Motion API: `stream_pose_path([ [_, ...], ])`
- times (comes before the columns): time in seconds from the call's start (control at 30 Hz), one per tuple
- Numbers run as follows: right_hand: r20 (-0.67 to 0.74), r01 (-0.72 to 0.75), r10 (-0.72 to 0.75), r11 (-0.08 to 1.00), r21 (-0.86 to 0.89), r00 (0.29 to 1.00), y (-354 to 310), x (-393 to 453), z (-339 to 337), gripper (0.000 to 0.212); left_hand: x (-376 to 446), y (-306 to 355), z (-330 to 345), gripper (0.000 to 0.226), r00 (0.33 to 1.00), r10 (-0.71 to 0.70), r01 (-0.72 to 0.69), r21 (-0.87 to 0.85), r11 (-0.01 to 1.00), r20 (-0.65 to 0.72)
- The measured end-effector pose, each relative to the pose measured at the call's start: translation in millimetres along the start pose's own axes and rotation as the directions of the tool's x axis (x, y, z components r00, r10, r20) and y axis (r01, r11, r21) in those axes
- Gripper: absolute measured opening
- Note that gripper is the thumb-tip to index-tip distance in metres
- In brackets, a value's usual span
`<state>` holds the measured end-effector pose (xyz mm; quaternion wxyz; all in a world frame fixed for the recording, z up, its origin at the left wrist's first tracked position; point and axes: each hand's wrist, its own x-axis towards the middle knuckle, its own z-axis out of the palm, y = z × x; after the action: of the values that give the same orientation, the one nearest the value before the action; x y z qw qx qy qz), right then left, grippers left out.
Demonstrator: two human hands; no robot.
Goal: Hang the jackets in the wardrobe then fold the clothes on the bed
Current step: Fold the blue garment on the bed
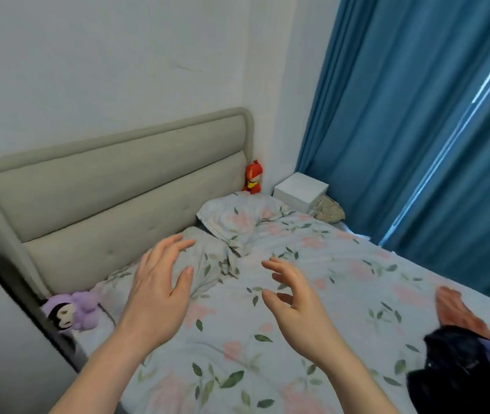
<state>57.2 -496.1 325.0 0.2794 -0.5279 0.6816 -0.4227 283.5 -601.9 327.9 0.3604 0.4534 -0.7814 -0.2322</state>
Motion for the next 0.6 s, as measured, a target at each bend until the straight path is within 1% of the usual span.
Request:
stream_pose_path([
  [0.1, -0.118, -0.077, 0.075, 0.997, -0.008, 0.990, 25, -40, -52, 0.040, -2, 47, 45, 0.040, 0.980, 0.099, -0.092, -0.045, 0.995, 0.175],
  [0.17, -0.174, -0.112, 0.107, 0.994, -0.019, 0.979, 32, -60, -73, 0.040, -3, 67, 64, 0.040, 0.958, 0.136, -0.119, -0.080, 0.990, 0.253],
  [0.23, -0.263, -0.170, 0.160, 0.985, -0.013, 0.951, 40, -86, -96, 0.040, -2, 93, 88, 0.039, 0.920, 0.209, -0.176, -0.129, 0.976, 0.332],
  [0.33, -0.390, -0.267, 0.253, 0.963, 0.018, 0.885, 53, -126, -119, 0.040, -4, 123, 120, 0.038, 0.842, 0.311, -0.245, -0.201, 0.949, 0.442],
  [0.4, -0.453, -0.324, 0.310, 0.945, 0.048, 0.836, 59, -153, -129, 0.040, -9, 137, 139, 0.037, 0.788, 0.371, -0.280, -0.251, 0.927, 0.491],
  [0.6, -0.584, -0.407, 0.383, 0.908, 0.098, 0.715, 71, -225, -148, 0.044, -45, 165, 185, 0.039, 0.668, 0.457, -0.326, -0.322, 0.889, 0.587],
])
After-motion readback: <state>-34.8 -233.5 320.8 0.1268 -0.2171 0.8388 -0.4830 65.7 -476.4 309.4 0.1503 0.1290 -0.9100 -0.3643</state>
